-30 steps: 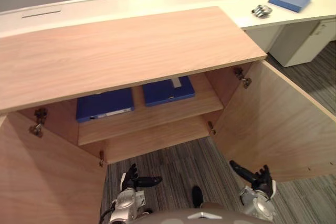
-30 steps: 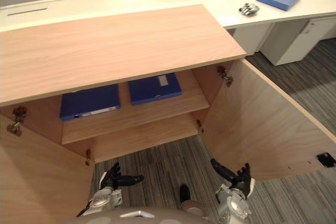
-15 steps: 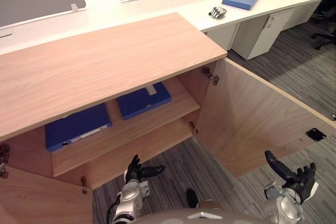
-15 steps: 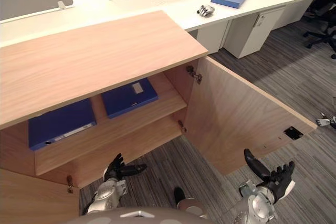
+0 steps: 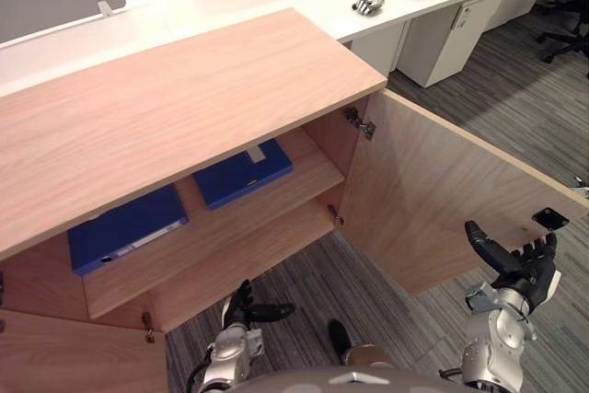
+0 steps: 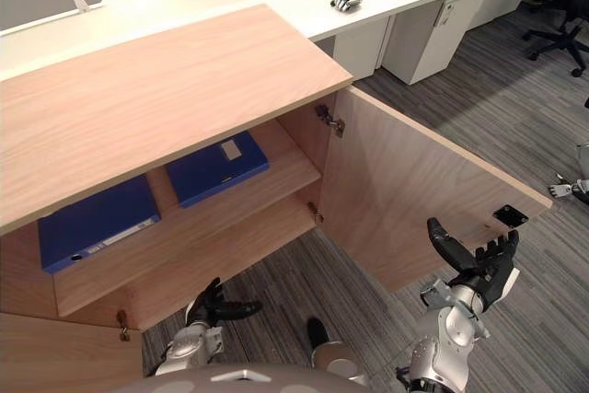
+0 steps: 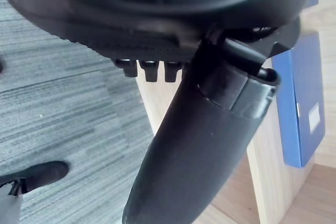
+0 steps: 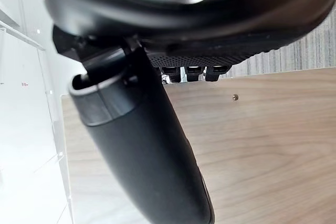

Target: Walk over to the cabinet, pick up the folder, carry it to the office cabinet, place the folder inside the office cabinet, then close the office cabinet door

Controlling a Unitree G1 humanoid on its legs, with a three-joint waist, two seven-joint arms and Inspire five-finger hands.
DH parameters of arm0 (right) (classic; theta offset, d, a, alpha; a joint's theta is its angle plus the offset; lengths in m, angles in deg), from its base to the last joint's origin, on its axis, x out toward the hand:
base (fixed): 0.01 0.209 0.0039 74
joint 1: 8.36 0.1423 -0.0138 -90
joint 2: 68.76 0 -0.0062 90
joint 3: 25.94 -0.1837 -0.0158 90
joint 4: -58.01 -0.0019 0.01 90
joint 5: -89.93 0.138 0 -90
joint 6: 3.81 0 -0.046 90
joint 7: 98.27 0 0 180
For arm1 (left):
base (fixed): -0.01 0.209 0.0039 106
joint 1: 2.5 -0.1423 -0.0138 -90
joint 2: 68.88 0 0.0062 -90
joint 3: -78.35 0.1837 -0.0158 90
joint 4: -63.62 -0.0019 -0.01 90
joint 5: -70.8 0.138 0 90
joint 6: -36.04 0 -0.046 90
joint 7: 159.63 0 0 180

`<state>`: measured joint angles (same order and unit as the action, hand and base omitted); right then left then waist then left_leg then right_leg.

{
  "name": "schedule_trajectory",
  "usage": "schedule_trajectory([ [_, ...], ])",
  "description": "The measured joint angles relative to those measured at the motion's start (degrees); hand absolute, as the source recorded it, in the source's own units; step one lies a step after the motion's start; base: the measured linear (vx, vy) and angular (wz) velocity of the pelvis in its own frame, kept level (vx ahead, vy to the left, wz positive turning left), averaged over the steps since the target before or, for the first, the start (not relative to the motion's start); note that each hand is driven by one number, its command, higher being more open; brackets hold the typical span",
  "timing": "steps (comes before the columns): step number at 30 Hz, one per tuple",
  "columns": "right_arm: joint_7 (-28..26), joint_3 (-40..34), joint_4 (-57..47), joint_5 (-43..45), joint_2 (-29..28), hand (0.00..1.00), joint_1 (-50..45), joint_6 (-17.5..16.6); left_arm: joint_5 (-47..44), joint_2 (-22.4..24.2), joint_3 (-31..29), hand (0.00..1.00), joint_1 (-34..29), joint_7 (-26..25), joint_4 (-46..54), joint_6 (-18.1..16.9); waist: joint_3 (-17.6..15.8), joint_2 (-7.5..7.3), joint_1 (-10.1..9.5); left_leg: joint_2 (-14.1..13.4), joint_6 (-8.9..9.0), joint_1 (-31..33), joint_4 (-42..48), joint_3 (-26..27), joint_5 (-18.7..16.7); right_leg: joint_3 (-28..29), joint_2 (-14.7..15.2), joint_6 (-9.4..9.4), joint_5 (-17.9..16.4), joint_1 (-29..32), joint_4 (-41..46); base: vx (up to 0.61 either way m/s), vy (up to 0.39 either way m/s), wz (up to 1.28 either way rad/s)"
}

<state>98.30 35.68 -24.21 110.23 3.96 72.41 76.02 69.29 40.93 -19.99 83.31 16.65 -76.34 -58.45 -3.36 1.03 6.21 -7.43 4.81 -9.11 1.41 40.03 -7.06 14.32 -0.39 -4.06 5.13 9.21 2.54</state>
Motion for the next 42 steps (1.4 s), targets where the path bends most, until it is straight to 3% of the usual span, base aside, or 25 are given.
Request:
schedule_trajectory([
  [8, 0.9, -5.0, 0.5, -0.5, 0.9, 1.00, 1.9, 0.0, 0.1, 0.1, -0.5, 1.00, 0.1, 0.2, 0.0, 0.0, -0.2, 0.39, 0.31, 0.4, -0.31, 1.1, 0.1, -1.9, 0.1, -1.6, 1.1, -0.19, 0.2, -0.1, -0.7, -0.01, -0.020, 0.12],
  [16, 2.2, -8.7, -0.5, -8.1, 1.3, 1.00, 1.4, 0.5, 2.2, 0.1, -1.6, 1.00, 0.1, 0.2, 0.0, 0.0, -0.3, 0.36, 0.29, 0.5, -0.47, 1.6, 0.1, -3.5, 0.2, -3.1, 1.8, -0.24, 0.2, -0.5, -0.9, 0.01, -0.017, 0.10],
  [30, -5.4, -8.1, 5.8, -8.9, 10.3, 1.00, 2.2, 2.7, 3.8, -0.8, 1.4, 1.00, 0.0, 1.3, 0.0, 0.0, -0.9, 0.53, 0.34, 1.1, -0.59, 1.8, 0.1, -3.6, 0.1, -3.0, 2.0, -0.32, 0.2, -0.3, -0.9, 0.00, -0.002, 0.01],
  [36, -5.4, -6.3, 5.4, -6.5, 9.3, 1.00, 2.9, 2.6, 4.4, -1.1, 1.1, 1.00, 0.0, 1.2, 0.0, 0.0, -0.9, 0.63, 0.33, 1.3, -0.66, 1.9, 0.1, -3.6, 0.1, -2.8, 2.0, -0.36, 0.2, -0.1, -1.0, 0.00, 0.000, 0.00],
  [42, -4.2, -5.0, -1.4, -6.3, 2.6, 1.00, 0.7, 2.5, 4.4, -0.5, 0.4, 1.00, 0.0, 1.2, 0.0, 0.0, -0.9, 0.56, 0.44, 1.2, -0.88, 2.0, 0.4, -3.5, 0.0, -2.8, 2.1, -0.41, 0.3, -0.2, -1.1, 0.00, 0.000, 0.00],
])
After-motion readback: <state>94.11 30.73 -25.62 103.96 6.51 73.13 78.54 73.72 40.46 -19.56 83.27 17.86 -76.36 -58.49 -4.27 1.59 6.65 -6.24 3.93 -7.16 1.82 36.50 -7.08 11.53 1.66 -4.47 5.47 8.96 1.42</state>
